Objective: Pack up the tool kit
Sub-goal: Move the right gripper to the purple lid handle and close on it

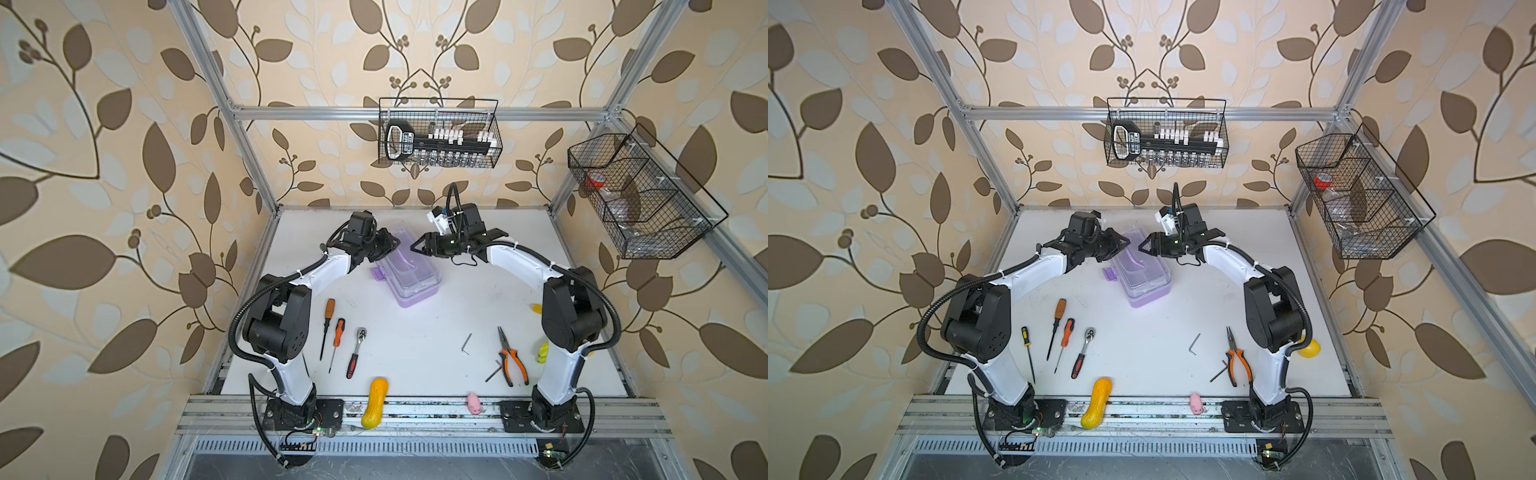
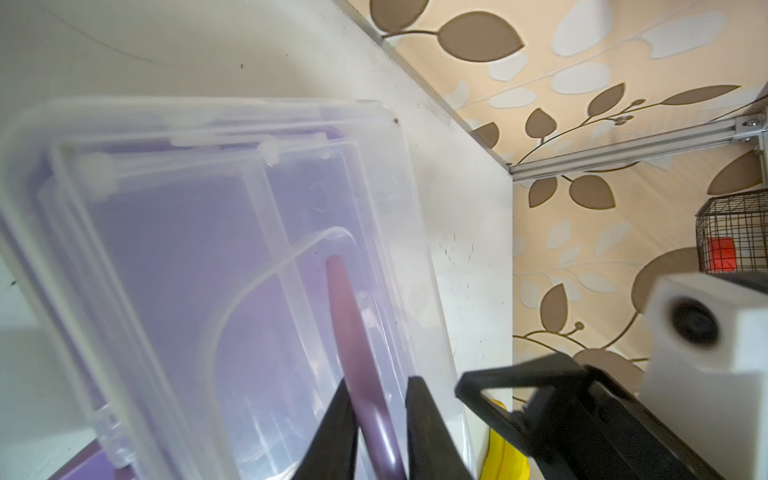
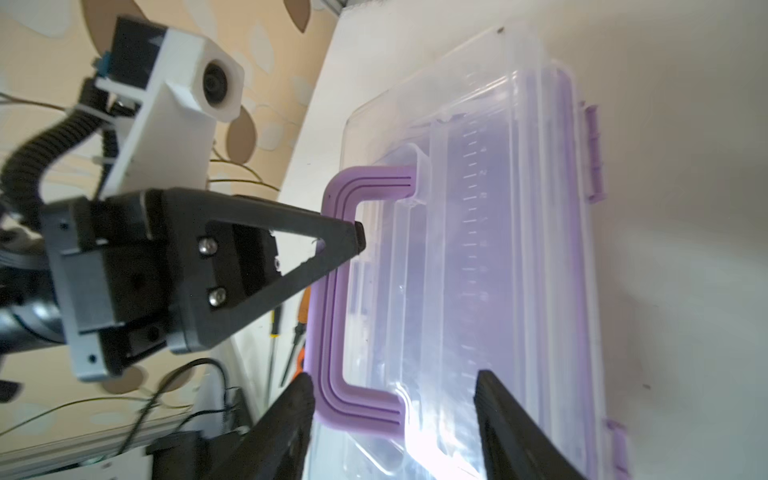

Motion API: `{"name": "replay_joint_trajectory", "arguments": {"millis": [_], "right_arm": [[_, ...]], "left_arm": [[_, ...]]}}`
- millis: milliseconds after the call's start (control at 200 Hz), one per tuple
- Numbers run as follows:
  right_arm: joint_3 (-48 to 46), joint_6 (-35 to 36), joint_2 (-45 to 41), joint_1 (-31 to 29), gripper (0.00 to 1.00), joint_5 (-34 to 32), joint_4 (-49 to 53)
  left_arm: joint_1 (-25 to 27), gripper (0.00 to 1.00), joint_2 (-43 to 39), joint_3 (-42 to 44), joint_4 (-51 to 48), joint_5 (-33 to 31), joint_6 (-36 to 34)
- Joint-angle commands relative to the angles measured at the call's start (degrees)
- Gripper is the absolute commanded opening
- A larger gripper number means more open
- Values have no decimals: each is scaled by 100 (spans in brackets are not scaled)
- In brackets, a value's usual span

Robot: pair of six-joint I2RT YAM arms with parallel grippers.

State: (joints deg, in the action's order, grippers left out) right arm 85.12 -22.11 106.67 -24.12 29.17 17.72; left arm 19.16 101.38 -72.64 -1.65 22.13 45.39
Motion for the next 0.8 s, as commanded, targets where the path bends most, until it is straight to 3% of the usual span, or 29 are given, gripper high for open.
{"name": "replay_joint_trajectory", "arguments": {"millis": [0, 410, 795], "right_arm": [[48, 1044, -417, -449, 60, -1509, 652], [566, 1679, 103, -1259, 52, -2986, 862], [708, 1614, 366, -1350, 22, -3745, 628]], "left_arm": [[35, 22, -15, -325, 78, 63, -143], [36, 24, 15, -511, -98, 124, -206], [35, 28, -111, -531, -152, 239, -147]]}}
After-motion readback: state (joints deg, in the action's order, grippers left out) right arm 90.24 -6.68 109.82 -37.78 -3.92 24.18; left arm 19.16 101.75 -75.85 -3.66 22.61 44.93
